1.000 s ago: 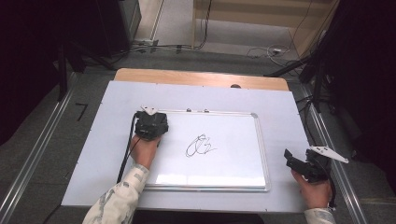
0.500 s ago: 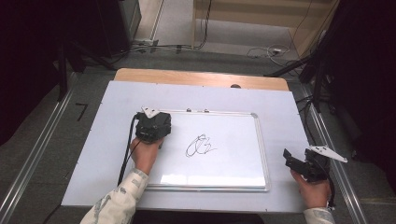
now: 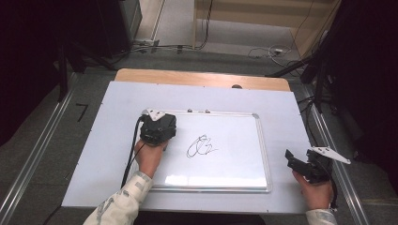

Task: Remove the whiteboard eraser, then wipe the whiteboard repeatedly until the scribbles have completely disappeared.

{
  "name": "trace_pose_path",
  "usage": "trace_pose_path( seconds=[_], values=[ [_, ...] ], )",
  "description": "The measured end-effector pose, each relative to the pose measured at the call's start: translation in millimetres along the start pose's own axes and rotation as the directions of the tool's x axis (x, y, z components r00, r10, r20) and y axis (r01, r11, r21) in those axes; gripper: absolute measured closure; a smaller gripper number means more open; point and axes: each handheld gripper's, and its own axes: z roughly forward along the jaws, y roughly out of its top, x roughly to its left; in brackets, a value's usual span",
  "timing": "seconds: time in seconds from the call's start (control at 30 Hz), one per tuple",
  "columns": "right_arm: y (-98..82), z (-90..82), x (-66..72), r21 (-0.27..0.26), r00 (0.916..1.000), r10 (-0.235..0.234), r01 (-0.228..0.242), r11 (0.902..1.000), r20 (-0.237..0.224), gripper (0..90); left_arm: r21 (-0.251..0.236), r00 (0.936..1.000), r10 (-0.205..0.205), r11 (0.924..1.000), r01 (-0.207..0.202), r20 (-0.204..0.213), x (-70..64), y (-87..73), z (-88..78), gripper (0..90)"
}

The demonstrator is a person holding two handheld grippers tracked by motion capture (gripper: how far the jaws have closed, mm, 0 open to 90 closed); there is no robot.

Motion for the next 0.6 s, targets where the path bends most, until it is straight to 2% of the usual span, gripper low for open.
trace_pose_path(
  seconds=[0.37, 0.6],
  values=[
    [0.0, 0.9, -0.7, 0.001, 1.0000, 0.000, 0.000, 1.0000, 0.003, 17.3, 0.000, 0.9998, 0.002, 1.0000, -0.002, 0.020, -6.9, -0.3, 4.4, 40.9],
    [0.4, 1.4, 0.6, 0.001, 1.0000, -0.007, 0.007, 1.0000, 0.000, 17.4, 0.004, 0.9990, 0.014, 0.9999, -0.014, 0.042, -17.9, -1.4, 7.9, 40.9]
  ],
)
